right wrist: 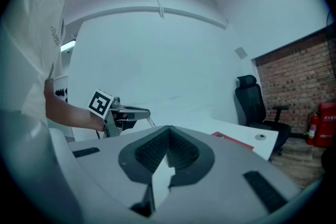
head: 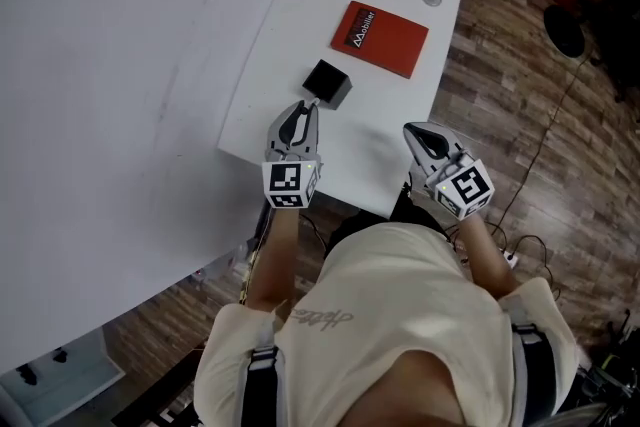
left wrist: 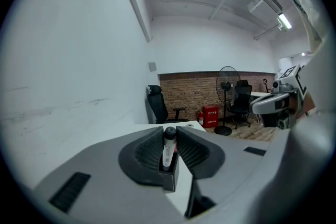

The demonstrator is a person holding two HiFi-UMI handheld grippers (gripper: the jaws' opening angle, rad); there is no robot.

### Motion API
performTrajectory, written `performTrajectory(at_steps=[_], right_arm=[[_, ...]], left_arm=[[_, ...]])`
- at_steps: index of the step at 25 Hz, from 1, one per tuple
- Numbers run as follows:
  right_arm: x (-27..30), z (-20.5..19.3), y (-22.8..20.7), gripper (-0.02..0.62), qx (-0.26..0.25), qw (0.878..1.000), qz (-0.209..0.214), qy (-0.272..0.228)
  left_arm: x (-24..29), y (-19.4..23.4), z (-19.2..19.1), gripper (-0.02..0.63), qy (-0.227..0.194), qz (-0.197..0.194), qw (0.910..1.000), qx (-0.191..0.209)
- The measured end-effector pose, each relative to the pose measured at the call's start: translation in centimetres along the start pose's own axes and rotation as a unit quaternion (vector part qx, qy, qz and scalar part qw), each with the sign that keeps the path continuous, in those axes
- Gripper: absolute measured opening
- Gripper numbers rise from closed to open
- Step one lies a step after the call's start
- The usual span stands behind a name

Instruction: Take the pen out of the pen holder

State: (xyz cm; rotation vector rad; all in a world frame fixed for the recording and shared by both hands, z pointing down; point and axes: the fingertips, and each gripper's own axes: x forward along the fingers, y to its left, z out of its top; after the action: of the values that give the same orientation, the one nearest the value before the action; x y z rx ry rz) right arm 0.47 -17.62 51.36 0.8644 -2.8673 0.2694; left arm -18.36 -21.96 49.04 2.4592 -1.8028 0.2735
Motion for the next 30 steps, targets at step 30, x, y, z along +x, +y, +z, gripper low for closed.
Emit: performTrajectory(at_steps=[30], right_arm=[[0.2, 4.8, 1.7, 0.006, -0.041, 0.998, 0.018, -0.037]], left_arm=[[-8.2, -1.1, 3.0, 0.086, -0.021, 0.018, 0.9996, -0.005]])
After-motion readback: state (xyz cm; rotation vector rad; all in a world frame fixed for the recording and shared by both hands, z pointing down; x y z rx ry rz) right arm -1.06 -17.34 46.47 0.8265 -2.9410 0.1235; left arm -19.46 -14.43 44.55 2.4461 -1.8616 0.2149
